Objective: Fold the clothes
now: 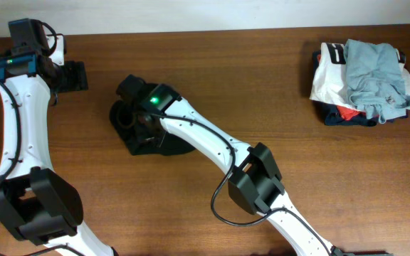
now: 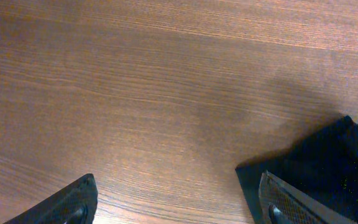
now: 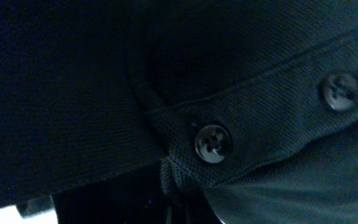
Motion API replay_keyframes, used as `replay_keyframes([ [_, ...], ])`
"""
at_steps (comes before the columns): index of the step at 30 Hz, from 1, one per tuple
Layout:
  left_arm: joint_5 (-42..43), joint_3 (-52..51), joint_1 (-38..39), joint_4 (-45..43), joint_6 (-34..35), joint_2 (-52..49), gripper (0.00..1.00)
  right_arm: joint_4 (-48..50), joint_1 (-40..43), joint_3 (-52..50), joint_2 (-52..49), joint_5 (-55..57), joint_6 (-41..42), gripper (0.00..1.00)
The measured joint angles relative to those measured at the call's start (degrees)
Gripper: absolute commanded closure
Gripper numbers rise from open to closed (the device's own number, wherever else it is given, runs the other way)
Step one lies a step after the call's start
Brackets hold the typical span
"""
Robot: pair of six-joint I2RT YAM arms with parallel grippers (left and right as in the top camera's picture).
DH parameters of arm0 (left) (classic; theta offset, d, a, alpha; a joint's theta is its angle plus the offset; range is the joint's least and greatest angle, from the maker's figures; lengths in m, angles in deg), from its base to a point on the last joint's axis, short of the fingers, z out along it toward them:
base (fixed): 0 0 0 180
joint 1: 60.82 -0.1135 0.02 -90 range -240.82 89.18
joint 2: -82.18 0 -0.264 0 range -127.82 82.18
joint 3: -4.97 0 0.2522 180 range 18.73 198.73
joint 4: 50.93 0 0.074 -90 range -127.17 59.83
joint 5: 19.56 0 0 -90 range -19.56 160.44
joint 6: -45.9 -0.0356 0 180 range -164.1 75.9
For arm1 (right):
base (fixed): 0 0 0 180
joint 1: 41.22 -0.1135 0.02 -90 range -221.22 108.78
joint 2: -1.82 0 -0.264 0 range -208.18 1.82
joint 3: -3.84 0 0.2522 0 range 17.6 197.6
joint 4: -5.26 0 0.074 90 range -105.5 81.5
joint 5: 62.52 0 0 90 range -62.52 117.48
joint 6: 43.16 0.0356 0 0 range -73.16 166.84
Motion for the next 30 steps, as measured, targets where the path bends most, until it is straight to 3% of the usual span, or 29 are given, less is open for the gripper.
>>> replay_keyframes([
  [4, 0.0, 0.0, 0.0, -0.5, 0.0, 0.0, 0.17, -0.5, -1.7, 0.1, 0.0, -0.9, -2.3, 0.96],
  [5, 0.0, 0.0, 0.0, -0.7, 0.0, 0.0, 0.17, -0.5, -2.4, 0.1, 0.0, -0.9, -2.9, 0.86],
  [8, 0.0, 0.0, 0.0, -0.7, 0.0, 0.0, 0.17, -0.4, -4.5, 0.1, 0.0, -0.1, -3.9, 0.24],
  [10, 0.0, 0.0, 0.0, -0.7, 0.0, 0.0, 0.17, -0.5, -5.7, 0.1, 0.0, 0.3, -4.9, 0.12],
  [20, 0.1, 0.0, 0.0, -0.7, 0.0, 0.0, 0.17, -4.8, -4.7, 0.1, 1.6, 0.8, -8.5, 0.1],
  [30, 8.6, 0.0, 0.0, 3.5, 0.0, 0.0, 0.2, -5.2, 10.3, 2.1, 19.3, 1.2, -9.5, 0.05],
])
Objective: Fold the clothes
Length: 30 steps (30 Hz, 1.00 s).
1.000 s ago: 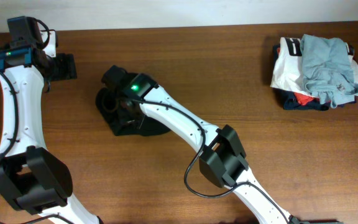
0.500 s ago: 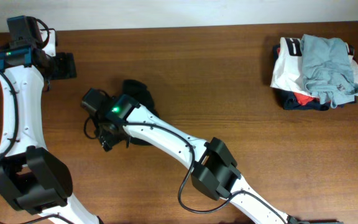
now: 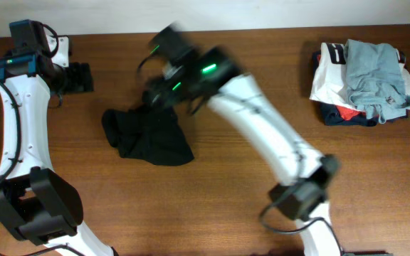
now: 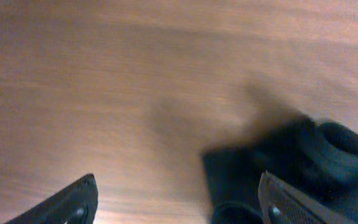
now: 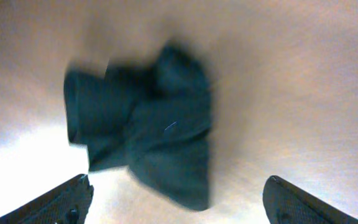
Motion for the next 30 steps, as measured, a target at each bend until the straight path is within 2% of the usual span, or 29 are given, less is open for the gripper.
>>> replay_keyframes([
  [6, 14.1, 0.0, 1.5, 8.0, -3.7, 0.0, 0.26, -0.2, 14.4, 0.5, 2.0, -4.9, -1.8, 0.05],
  [9, 20.6, 0.0, 3.9, 9.9, -5.3, 0.0, 0.37, -0.3, 19.8, -0.9, 0.1, -9.1, -3.8, 0.05],
  [11, 25.1, -0.2, 5.9, 10.1, -6.0, 0.0, 0.67, -0.5, 22.1, -2.1, -1.0, -11.6, -5.1, 0.05],
  [14, 29.2, -1.6, 8.6, 9.1, -6.7, 0.0, 0.97, -0.6, 24.9, -4.2, -2.7, -15.3, -7.3, 0.05],
  [23, 33.4, -18.1, 11.9, -0.1, -7.3, 0.0, 1.0, -0.6, 25.9, -7.1, -3.2, -19.1, -10.3, 0.05],
  [30, 31.2, -30.0, 11.4, -7.0, -6.4, 0.0, 0.99, -0.6, 25.1, -7.1, -3.2, -19.8, -11.4, 0.05],
])
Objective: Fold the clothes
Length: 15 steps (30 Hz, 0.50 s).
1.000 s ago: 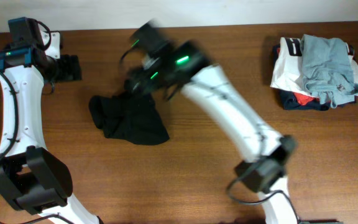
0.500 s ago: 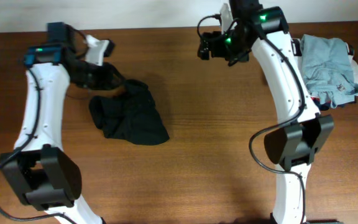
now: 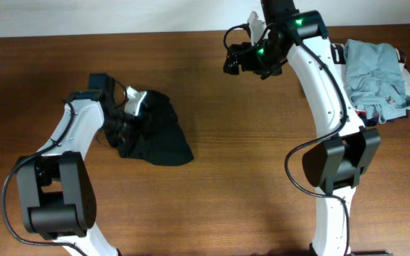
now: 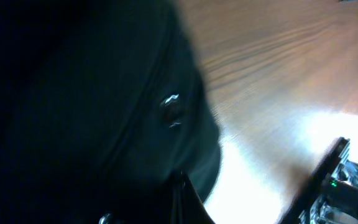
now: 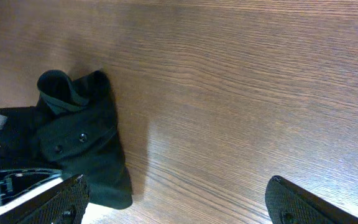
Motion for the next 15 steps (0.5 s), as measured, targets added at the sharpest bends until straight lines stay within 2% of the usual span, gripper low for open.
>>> replay_keyframes([
  [10, -12.3, -7.8, 0.0, -13.2, 6.7, 0.0, 0.99, -0.7, -3.9, -1.5, 0.0, -0.5, -2.8, 0.05],
  [15, -13.8, -11.8, 0.0, -19.8, 8.7, 0.7, 1.0, 0.7, -5.6, -5.6, 0.0, -0.7, -3.3, 0.05],
])
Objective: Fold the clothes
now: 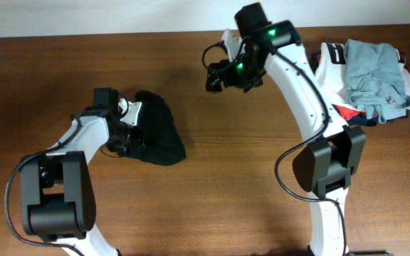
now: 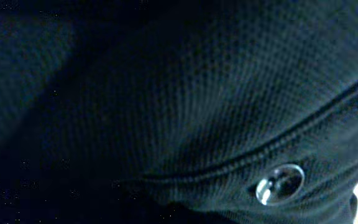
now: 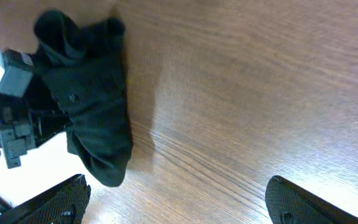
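Note:
A crumpled black buttoned garment [image 1: 159, 135] lies left of the table's middle. My left gripper [image 1: 134, 132] is pushed into its left side. The left wrist view is filled with the black fabric [image 2: 166, 106] and one shiny button [image 2: 280, 183]; its fingers are hidden, so its state does not show. My right gripper [image 1: 216, 77] hangs open above the table, up and to the right of the garment. From there it sees the garment [image 3: 95, 121] and the left gripper [image 3: 11, 134], with bare wood between its fingertips [image 3: 48, 202].
A pile of other clothes [image 1: 365, 75], white, pale blue, red and dark, sits at the back right corner. The brown wooden table [image 1: 248, 192] stretches between the black garment and the pile. The right arm's base stands at the front centre.
My right gripper has shifted left and slightly toward the black garment, still open. The left gripper sits deeper in the fabric, and its view has lost the table. The garment looks more bunched.
At first my right gripper was buried in the black garment while the left stood open at the back left. Then the right was off it and open. Later the left was at the garment and the right near the pile. Now the left stays pressed in.

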Motion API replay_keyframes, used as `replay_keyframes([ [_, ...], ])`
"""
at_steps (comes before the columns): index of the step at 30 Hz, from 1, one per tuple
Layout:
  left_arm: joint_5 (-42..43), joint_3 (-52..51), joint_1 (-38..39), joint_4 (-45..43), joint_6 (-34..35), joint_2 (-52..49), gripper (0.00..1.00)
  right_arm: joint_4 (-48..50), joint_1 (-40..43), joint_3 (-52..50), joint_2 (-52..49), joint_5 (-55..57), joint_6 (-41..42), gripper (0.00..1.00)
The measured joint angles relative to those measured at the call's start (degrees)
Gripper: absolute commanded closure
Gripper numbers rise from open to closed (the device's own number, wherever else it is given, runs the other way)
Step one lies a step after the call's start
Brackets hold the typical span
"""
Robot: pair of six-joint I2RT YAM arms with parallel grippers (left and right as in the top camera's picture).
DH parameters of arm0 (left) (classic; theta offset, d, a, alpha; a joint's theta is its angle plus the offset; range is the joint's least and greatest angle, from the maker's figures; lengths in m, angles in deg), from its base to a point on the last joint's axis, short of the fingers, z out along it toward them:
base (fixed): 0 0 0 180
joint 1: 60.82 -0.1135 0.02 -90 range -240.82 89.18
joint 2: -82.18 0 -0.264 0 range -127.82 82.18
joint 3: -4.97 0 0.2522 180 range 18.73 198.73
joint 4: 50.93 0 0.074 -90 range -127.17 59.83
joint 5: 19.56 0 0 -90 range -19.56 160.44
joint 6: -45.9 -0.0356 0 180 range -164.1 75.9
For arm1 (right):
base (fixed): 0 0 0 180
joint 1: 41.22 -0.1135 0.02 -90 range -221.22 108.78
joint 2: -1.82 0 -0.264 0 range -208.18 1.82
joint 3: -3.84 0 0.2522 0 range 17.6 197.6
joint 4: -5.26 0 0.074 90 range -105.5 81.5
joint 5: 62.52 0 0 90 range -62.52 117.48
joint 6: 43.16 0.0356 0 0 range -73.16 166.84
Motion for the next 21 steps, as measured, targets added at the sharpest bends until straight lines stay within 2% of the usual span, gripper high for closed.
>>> replay_keyframes([
  [6, 0.7, -1.6, -0.2, -2.3, 0.6, 0.4, 0.99, 1.3, -0.2, -3.6, 0.0, 0.0, -0.1, 0.05],
  [12, 3.3, -0.3, -0.7, 0.0, 0.6, -0.1, 0.99, 2.5, -0.3, -3.7, 0.0, -0.1, -0.2, 0.05],
  [15, 3.8, 2.8, -0.7, 5.6, 0.6, -0.3, 0.87, 2.5, -0.6, -3.7, 0.0, -0.1, -0.2, 0.05],
  [18, 4.1, 7.9, -0.7, 12.0, 0.1, -0.2, 0.65, 2.6, -1.7, -3.7, 0.0, -0.1, -0.2, 0.04],
  [21, 4.0, 13.3, -0.6, 15.8, -0.2, 1.3, 0.51, 2.5, -3.5, -3.7, 0.0, -0.1, -0.2, 0.04],
])
